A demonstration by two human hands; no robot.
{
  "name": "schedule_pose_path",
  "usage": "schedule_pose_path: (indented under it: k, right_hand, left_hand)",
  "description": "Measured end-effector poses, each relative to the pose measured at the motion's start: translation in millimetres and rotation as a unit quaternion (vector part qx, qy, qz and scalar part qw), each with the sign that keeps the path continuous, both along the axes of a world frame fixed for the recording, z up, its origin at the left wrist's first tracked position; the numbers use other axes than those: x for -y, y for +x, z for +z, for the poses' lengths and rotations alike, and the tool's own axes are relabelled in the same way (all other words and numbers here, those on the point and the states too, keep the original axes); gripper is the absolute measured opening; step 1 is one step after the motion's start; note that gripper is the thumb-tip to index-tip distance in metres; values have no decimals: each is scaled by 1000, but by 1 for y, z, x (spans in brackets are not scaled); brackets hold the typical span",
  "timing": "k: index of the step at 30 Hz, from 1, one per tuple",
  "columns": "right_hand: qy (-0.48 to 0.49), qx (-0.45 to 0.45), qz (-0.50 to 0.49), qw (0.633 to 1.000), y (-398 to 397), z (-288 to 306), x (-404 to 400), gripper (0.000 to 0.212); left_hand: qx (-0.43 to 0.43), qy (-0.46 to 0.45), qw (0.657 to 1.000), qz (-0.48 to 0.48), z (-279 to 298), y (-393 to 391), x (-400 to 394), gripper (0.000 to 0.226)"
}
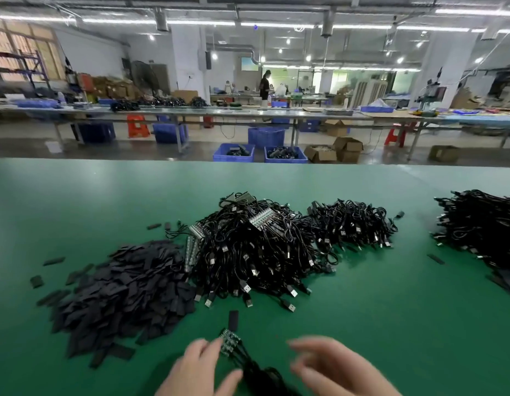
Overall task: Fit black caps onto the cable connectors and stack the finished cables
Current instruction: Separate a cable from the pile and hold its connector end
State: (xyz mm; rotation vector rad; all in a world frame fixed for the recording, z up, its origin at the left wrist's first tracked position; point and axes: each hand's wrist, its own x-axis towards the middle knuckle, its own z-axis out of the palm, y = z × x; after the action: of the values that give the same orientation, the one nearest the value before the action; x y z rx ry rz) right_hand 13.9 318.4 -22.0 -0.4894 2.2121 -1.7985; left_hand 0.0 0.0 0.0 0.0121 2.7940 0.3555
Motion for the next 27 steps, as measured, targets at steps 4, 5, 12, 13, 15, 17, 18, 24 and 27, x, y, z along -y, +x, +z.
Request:
schedule_pose_path:
  k: [4,5,12,13,15,17,18,24,27]
  right_hand:
    - [196,-109,-5,975,-29,-26,78,27]
    - [211,-138,-28,967,-41,-38,84,26]
    - [267,-196,-92,939,-69,-78,86,30]
    - [280,-208,-117,930,-69,-79,84,32]
    - [297,-219,-150,917,-68,-82,82,29]
    - [274,-196,-167,926,-68,-80,79,17]
    - [262,-183,-176,931,-69,-80,78,15]
    - [218,-136,-219,941,-69,-81,77,37]
    - [202,-123,-225,945,-71,-78,78,33]
  left_hand:
    - [-138,74,987,44,-59,12,-61,61]
    - [-134,60,987,69,-63,9,-59,56]
    - [-90,136,986,39,-69,-21,-54,20]
    - [-89,140,986,32,-68,-27,-55,22]
    - [-90,157,983,16,-68,-38,-61,27]
    - [-96,207,974,3,-74,-49,-70,33]
    - [-102,249,963,1,-77,-53,-75,36]
    - [-226,441,868,15,-101,-44,-87,55]
    - [-242,479,844,21,-100,-41,-85,59]
